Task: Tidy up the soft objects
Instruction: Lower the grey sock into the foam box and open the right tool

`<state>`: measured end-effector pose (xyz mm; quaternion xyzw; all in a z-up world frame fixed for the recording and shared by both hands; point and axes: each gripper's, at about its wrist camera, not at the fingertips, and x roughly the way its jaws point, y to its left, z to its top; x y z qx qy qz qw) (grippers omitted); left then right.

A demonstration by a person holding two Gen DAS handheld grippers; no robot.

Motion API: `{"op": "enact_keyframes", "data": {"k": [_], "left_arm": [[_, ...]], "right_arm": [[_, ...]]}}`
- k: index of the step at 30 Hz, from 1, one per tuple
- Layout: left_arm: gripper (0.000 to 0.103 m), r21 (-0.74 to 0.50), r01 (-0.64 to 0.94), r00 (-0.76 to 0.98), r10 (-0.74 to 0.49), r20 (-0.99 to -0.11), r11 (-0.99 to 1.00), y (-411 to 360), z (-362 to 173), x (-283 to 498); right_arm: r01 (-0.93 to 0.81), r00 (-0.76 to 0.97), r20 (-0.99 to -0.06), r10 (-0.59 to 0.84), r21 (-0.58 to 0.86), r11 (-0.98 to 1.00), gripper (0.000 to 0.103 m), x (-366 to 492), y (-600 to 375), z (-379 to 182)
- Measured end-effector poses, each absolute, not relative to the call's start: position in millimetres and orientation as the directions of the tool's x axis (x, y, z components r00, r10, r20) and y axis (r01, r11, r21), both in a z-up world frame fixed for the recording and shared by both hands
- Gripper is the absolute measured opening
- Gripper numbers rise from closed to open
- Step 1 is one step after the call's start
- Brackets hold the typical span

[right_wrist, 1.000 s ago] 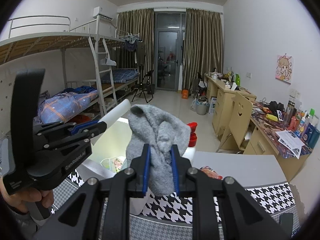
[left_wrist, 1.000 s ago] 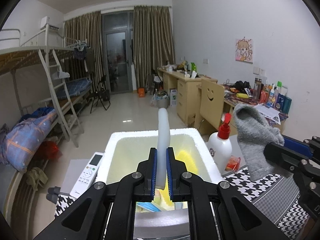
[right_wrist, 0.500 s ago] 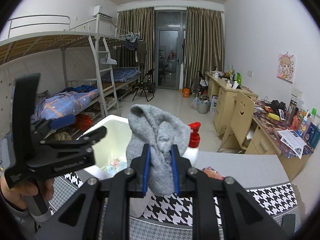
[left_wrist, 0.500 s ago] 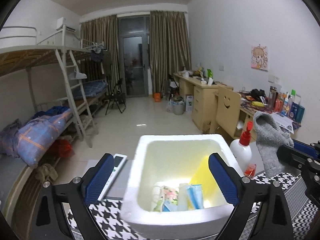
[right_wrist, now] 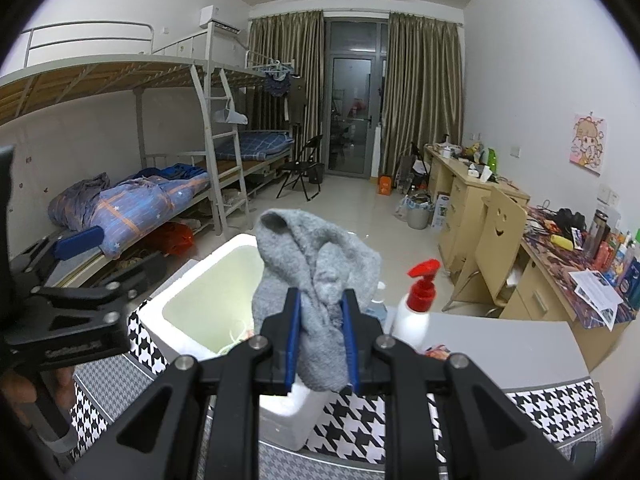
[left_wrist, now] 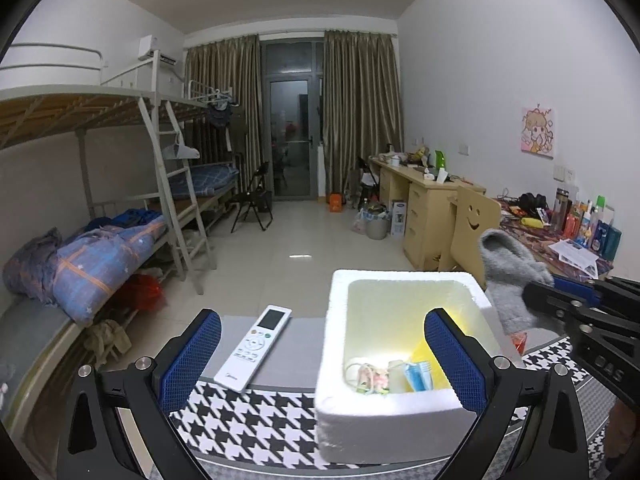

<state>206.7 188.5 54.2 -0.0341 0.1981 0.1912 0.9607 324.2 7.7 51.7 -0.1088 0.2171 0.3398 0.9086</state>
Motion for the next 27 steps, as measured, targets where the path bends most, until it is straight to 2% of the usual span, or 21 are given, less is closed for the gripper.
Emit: {"op": "enact_keyframes", "data": {"k": [16,21,25,27], "left_arm": [[0.102,-0.022,-0.41,0.847,0.372,-0.38,0.912,206,51,165],[0.102,-0.02,-0.413,0.842,0.374,-0.388,0.91,211,48,160],[0.102,-0.024,-0.416,0.841,0.374,-0.39,0.909,213,47,155],[0.102,-0.029,-0.417,0.842,0.373,-0.389,0.909,213,47,154]], "right_arm": [[-0.685,0.623,-0.538,0.567,-0.025,0.729,0.025,342,43,35],[-0.683,0.617,-0.546,0.567,-0.012,0.73,0.043,345,49,32],[-0.681,0.611,-0.55,0.57,0.003,0.732,0.062,344,49,31],[-0.684,0.609,-0.543,0.578,0.008,0.729,0.064,340,46,34]]}}
